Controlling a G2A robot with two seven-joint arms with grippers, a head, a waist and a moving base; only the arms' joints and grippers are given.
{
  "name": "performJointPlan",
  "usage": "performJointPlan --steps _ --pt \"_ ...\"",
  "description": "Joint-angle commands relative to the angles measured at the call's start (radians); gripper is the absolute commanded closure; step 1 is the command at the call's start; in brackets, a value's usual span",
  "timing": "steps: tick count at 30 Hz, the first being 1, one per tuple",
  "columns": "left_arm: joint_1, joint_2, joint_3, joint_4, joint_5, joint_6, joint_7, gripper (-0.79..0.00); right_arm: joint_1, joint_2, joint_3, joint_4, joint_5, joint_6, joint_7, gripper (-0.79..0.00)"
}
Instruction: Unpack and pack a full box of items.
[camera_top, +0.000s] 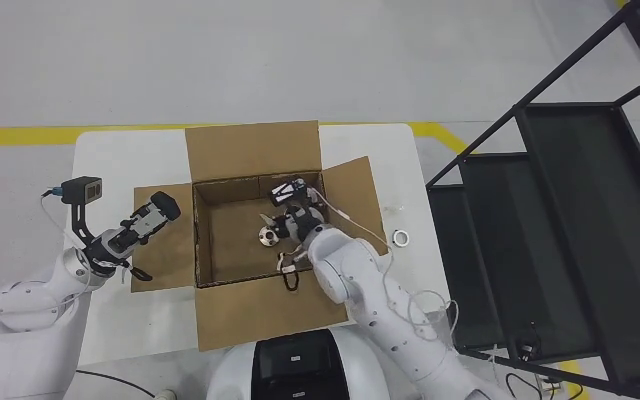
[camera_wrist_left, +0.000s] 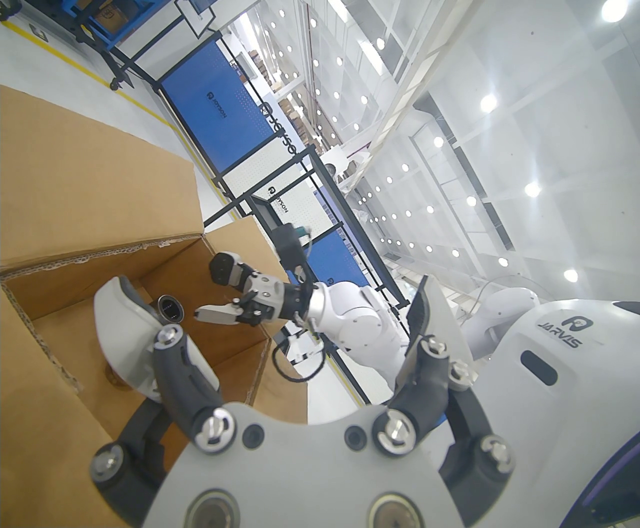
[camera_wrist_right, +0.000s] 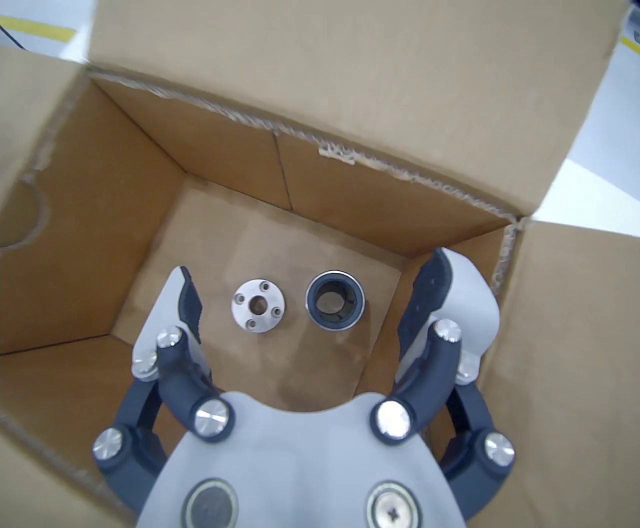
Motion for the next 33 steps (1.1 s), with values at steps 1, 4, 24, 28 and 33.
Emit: performJointPlan --steps 1,4,24,28,33 --pt "0.000 0.000 0.000 0.000 0.000 0.000 0.000 -0.785 -0.065 0.009 0.023 -0.107 0.002 -0.025 -0.014 -0.785" --pt "0.000 0.000 0.000 0.000 0.000 0.000 0.000 -0.785 -0.153 0.025 0.057 -0.237 -0.024 -0.058 -0.022 -0.785" --pt "0.000 0.000 0.000 0.000 0.000 0.000 0.000 -0.785 -0.624 0.079 0.452 -0.481 0.087 -0.071 -0.249 -0.785" --pt "0.000 0.000 0.000 0.000 0.000 0.000 0.000 -0.785 -0.624 0.079 0.452 -0.481 0.087 -0.071 -0.249 -0.785" --pt "0.000 0.000 0.000 0.000 0.000 0.000 0.000 -0.785 -0.624 0.080 0.438 -0.476 0.084 -0.091 -0.248 -0.785"
